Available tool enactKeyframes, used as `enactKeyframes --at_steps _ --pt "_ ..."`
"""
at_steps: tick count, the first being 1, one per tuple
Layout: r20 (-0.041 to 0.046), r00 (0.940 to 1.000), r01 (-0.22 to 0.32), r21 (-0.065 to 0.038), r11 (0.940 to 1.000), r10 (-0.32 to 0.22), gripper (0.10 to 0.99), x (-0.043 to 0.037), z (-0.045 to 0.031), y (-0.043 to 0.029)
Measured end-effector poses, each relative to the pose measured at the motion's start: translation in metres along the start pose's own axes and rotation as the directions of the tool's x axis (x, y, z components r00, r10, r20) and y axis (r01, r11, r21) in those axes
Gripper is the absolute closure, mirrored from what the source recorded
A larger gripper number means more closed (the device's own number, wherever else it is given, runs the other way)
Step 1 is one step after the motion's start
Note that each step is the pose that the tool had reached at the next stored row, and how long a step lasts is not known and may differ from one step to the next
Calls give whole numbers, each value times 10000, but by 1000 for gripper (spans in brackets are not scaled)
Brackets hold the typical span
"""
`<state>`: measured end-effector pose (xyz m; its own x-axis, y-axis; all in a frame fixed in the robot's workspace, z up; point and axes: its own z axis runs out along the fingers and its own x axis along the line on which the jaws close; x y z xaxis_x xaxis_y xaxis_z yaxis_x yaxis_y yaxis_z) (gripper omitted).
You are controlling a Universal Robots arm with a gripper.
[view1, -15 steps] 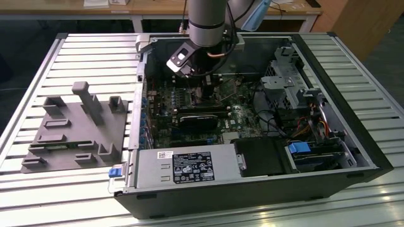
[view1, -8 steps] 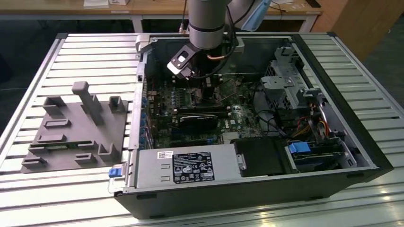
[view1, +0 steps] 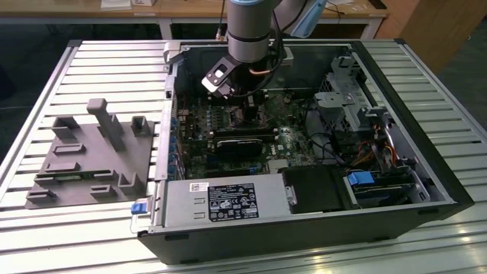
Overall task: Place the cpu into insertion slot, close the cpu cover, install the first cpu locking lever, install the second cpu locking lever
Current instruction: 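Place the cpu into insertion slot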
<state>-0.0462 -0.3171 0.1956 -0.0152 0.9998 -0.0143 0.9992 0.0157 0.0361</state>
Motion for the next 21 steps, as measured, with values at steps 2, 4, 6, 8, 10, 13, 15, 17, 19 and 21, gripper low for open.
enactKeyframes --at_steps 2,4,6,8,10,13,15,17,19,21 --pt "2 10000 0 3 10000 0 549 0 4 0" --pt "-2 10000 -1 1 10000 1 549 1 12 0" --pt "-2 10000 -1 3 10000 1 549 1 22 -1" --pt "0 10000 -1 4 10000 1 549 0 22 -1" --pt "0 10000 -1 4 10000 1 549 1 22 -1" --pt "-1 10000 0 3 10000 0 549 1 23 -1" --pt "-2 10000 -1 3 10000 1 549 1 23 -1" --pt "-1 10000 -1 3 10000 1 537 1 23 -1" --pt "-2 10000 -1 3 10000 1 475 1 24 -1" --pt "-1 10000 0 3 10000 0 475 1 24 -1"
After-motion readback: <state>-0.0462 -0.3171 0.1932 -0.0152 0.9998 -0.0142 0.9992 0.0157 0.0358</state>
